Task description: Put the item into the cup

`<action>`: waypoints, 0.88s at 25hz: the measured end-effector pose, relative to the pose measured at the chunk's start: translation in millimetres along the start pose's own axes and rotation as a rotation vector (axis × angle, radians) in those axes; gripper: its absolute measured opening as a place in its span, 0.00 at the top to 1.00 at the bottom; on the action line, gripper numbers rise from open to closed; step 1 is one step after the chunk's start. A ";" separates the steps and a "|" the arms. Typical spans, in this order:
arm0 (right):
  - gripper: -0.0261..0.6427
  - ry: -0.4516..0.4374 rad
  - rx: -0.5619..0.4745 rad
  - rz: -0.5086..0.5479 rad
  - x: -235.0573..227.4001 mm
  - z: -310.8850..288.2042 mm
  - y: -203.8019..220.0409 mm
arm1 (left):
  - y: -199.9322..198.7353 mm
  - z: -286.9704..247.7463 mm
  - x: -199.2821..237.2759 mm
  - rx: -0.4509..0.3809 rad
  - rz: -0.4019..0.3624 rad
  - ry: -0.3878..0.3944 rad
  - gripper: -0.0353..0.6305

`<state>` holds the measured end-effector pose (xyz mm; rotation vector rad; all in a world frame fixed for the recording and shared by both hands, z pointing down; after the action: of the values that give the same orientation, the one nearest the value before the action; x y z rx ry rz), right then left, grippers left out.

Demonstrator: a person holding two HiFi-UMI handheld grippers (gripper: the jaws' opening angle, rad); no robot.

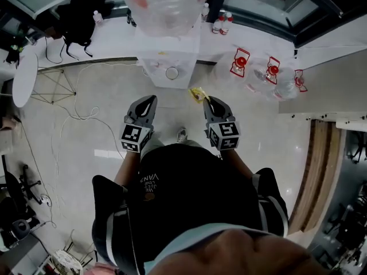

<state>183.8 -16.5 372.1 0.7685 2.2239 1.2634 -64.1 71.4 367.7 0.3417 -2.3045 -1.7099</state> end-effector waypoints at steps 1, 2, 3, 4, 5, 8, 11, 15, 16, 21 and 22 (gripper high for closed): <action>0.87 0.003 0.005 0.001 -0.4 -4.9 -1.4 | 2.1 -4.5 4.6 0.006 0.005 0.005 0.92; 0.87 0.005 0.010 0.001 -0.9 -10.5 -2.7 | 4.4 -9.3 9.4 0.011 0.009 0.010 0.92; 0.87 0.010 0.015 0.000 -1.2 -16.7 -3.9 | 6.5 -14.1 14.7 0.015 0.012 0.018 0.92; 0.87 0.018 0.020 -0.002 -1.0 -23.1 -5.0 | 8.3 -18.7 20.4 0.020 0.012 0.029 0.92; 0.87 0.029 0.023 -0.006 0.3 -29.5 -5.8 | 9.9 -22.7 26.4 0.026 0.009 0.045 0.92; 0.87 0.064 -0.003 -0.039 10.9 -51.4 -4.9 | 17.0 -29.8 47.5 0.053 -0.001 0.098 0.92; 0.87 0.106 -0.002 -0.056 22.1 -76.4 -2.5 | 27.8 -37.6 70.6 0.088 -0.013 0.145 0.92; 0.87 0.160 0.010 -0.064 38.0 -111.4 1.9 | 42.1 -51.7 101.9 0.120 -0.059 0.214 0.92; 0.87 0.172 0.011 -0.072 42.6 -119.9 4.6 | 46.8 -55.3 109.3 0.124 -0.068 0.232 0.92; 0.87 0.217 0.045 -0.085 59.9 -163.4 26.7 | 81.0 -76.4 139.8 0.160 -0.113 0.291 0.92; 0.87 0.225 0.055 -0.090 61.0 -172.5 30.8 | 89.1 -82.2 145.2 0.167 -0.116 0.296 0.92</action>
<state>36.8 -68.8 472.4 0.5626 2.4506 1.3055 -176.6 -25.7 484.9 0.7222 -2.2454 -1.4058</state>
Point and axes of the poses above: the fingertips, and each gripper's own axes: z backward along the fingers, x to its left, y out of its underside, the point moved 8 cm from there along z, backward along the fingers, and after that the axes turned 4 degrees about y, right-handed, at the moved point
